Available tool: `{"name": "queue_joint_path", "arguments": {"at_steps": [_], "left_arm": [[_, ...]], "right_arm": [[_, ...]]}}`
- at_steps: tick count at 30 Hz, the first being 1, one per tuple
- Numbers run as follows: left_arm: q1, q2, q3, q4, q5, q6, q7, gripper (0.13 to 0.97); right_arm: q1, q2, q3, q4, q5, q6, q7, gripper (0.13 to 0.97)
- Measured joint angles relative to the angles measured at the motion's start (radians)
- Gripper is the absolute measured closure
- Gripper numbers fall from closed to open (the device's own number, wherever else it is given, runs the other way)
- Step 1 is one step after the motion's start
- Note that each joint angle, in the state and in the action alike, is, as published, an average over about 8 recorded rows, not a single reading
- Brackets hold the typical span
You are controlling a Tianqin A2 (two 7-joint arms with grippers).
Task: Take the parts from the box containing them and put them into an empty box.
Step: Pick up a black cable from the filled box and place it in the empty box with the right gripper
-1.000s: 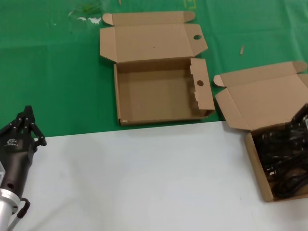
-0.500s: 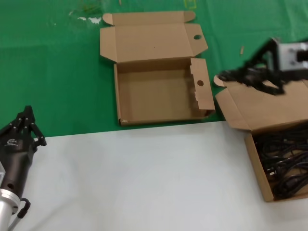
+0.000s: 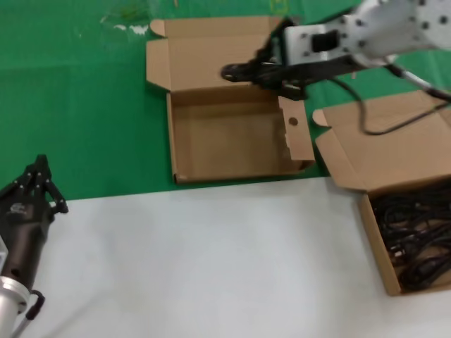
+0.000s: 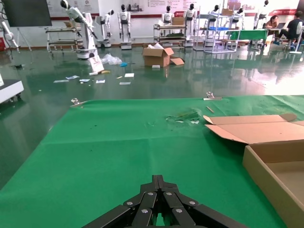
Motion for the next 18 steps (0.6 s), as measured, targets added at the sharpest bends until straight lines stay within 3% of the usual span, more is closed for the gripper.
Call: {"name": "queue_joint_path", "arguments": {"at_steps": [8,18], "left_arm": [[0.0,0.0,0.0,0.0,0.0,0.0,0.0,0.957],[0.0,0.0,0.0,0.0,0.0,0.0,0.0,0.957]], "right_arm": [[0.01,-0.154,-0.054,-0.176,-0.021,0.11,-0.059,0.856],[0.021,-0.26,-0.085,-0.396,-0.007,0.221,-0.173,0.856]]}}
